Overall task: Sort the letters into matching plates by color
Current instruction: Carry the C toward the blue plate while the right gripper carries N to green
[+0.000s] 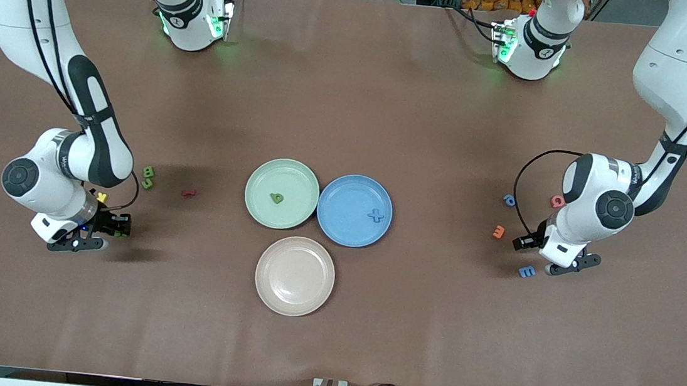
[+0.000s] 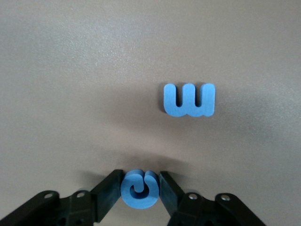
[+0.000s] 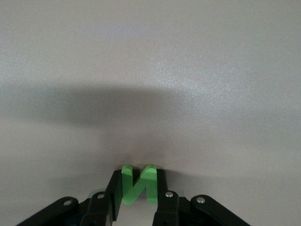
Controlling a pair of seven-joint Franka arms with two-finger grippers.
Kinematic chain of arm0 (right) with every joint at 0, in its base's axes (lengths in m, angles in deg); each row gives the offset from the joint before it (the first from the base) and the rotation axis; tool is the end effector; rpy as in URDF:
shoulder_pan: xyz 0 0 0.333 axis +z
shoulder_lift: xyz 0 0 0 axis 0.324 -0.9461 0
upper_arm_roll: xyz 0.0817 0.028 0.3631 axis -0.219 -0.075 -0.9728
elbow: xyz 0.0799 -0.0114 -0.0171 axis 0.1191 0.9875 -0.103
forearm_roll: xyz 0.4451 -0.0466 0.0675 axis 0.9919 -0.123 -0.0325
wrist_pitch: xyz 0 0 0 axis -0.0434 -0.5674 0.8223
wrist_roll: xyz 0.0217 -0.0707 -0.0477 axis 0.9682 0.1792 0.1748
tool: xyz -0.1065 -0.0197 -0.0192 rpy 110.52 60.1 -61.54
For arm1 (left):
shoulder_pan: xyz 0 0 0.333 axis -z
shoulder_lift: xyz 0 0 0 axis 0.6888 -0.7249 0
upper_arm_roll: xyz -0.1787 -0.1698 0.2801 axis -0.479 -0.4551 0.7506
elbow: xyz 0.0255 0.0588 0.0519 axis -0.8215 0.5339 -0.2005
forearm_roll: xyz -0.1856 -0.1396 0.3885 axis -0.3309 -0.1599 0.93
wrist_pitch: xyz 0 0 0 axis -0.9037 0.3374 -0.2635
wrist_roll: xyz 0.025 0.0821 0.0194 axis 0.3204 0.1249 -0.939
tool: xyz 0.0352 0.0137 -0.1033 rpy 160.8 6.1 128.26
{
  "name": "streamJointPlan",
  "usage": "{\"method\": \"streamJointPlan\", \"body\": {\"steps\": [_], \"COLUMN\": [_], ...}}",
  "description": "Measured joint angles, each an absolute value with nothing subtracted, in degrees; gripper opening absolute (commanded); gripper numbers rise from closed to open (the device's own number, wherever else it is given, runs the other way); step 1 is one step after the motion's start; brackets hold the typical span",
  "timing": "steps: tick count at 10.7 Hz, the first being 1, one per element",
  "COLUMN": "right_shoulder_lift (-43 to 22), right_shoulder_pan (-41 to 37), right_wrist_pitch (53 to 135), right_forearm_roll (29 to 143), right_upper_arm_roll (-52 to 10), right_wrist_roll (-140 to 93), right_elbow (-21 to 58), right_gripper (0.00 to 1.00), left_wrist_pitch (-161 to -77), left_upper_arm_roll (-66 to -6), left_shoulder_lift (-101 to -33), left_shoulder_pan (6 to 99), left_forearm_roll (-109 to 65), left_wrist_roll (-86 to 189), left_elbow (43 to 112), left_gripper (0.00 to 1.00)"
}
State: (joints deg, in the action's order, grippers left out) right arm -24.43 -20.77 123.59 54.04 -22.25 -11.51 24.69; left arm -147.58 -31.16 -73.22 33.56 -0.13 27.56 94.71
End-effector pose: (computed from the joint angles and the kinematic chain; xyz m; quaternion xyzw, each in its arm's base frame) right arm 0.7202 -0.0727 0.1702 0.9973 0.0700 0.0222 0.0026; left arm 0.6550 -0.0404 0.1667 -0.9873 -0.1586 0.0122 0.0028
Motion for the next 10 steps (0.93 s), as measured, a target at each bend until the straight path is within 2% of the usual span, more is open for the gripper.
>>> {"method": "streamJointPlan", "body": {"steps": [5, 10], "right_shoulder_lift": [-24.3, -20.8], "right_shoulder_pan": [-20.7, -17.2], "right_wrist_pitch": [123.1, 117.8], "right_forearm_roll": [54.0, 54.0], "right_upper_arm_roll": [-22.3, -22.4], "right_wrist_roll": [-11.5, -22.9], "right_elbow": [24.6, 24.3], "right_gripper": [0.24, 0.24], "left_wrist_pitch": [-147.6, -147.6], "left_upper_arm_roll": [-31.2, -32.2], "left_shoulder_lift": [-73.0, -71.7], "left_shoulder_pan": [33.6, 33.6], "left_forearm_roll": [-0.1, -0.1], "left_wrist_roll": [27.3, 25.6], "left_elbow": [94.6, 93.4], "left_gripper": [0.00, 0.00]}}
